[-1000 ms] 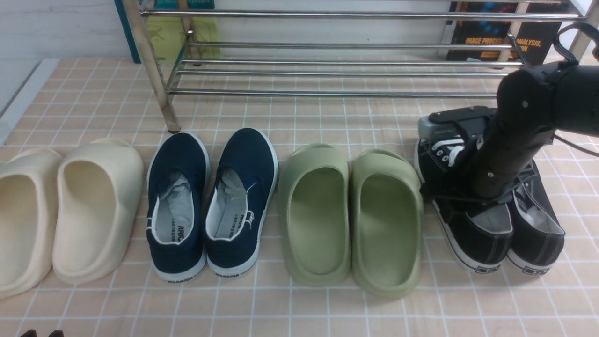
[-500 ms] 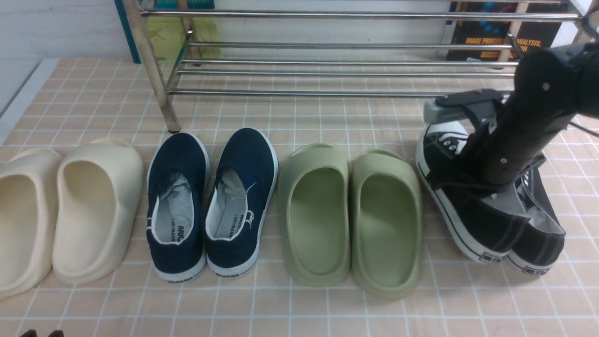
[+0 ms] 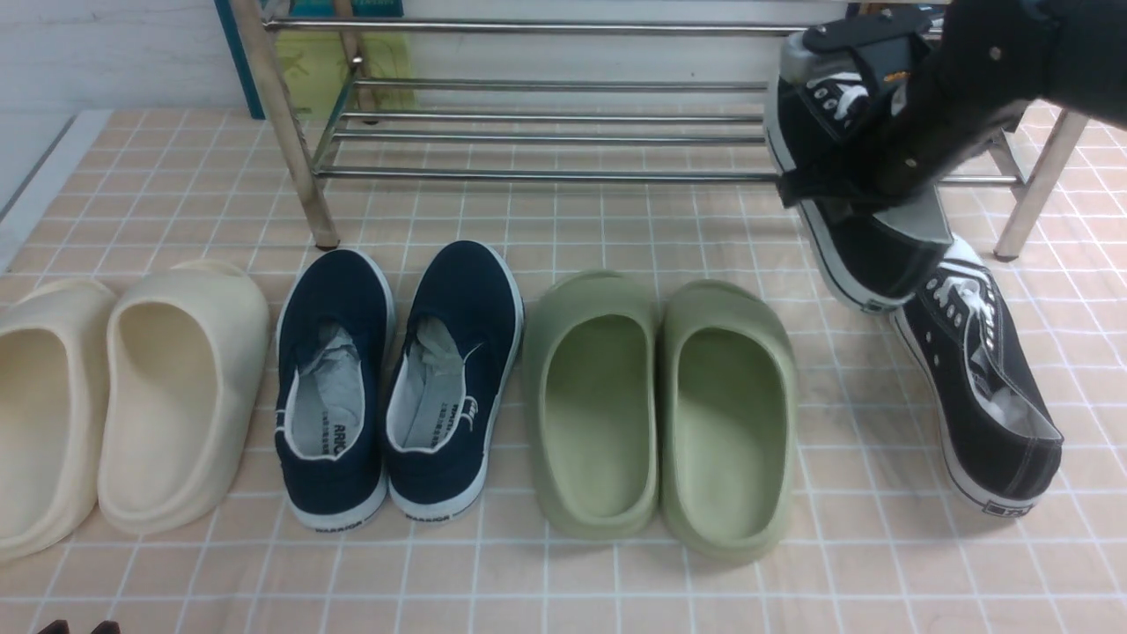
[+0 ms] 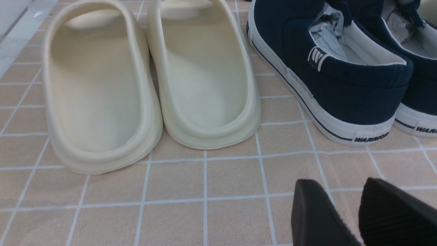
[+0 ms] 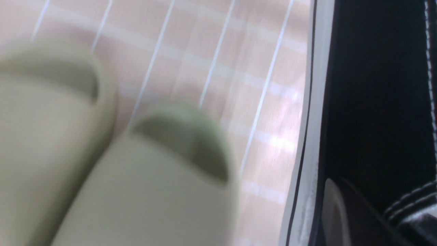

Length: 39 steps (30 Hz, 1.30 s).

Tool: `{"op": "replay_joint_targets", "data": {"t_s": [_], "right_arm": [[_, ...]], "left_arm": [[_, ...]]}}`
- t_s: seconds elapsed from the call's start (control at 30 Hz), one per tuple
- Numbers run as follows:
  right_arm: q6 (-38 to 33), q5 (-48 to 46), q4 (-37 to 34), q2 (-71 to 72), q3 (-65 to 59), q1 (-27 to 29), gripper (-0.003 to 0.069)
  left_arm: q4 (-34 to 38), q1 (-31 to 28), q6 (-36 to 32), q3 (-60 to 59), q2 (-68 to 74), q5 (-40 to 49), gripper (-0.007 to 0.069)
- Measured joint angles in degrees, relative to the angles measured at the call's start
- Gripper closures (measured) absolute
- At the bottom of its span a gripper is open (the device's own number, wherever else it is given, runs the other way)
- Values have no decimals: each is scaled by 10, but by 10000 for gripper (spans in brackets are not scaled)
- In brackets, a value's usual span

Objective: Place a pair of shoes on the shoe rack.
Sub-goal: Use the right arm to put a shoe into the shoe rack

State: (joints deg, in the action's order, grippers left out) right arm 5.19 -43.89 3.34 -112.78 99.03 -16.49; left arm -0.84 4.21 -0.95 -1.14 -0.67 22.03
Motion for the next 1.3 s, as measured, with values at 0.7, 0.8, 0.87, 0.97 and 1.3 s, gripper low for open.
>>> {"op": "replay_joint_targets", "data": {"t_s": [0.7,0.8,0.87,0.97,1.3], "right_arm": [[-36,-43,-22,-209,306,43,662],[-43,-43,-25,-210,306,43,652],[-46,-39,-26,-210,306,43,618],[-47,-34,-25,-205,308,43,536],[-47,-90,-62,-103,310,43,200]], "left_arm": [[0,0,0,0,0,0,385],[0,0,0,0,0,0,385],[0,0,0,0,0,0,385],[0,0,0,0,0,0,385],[0,0,0,0,0,0,385]]}}
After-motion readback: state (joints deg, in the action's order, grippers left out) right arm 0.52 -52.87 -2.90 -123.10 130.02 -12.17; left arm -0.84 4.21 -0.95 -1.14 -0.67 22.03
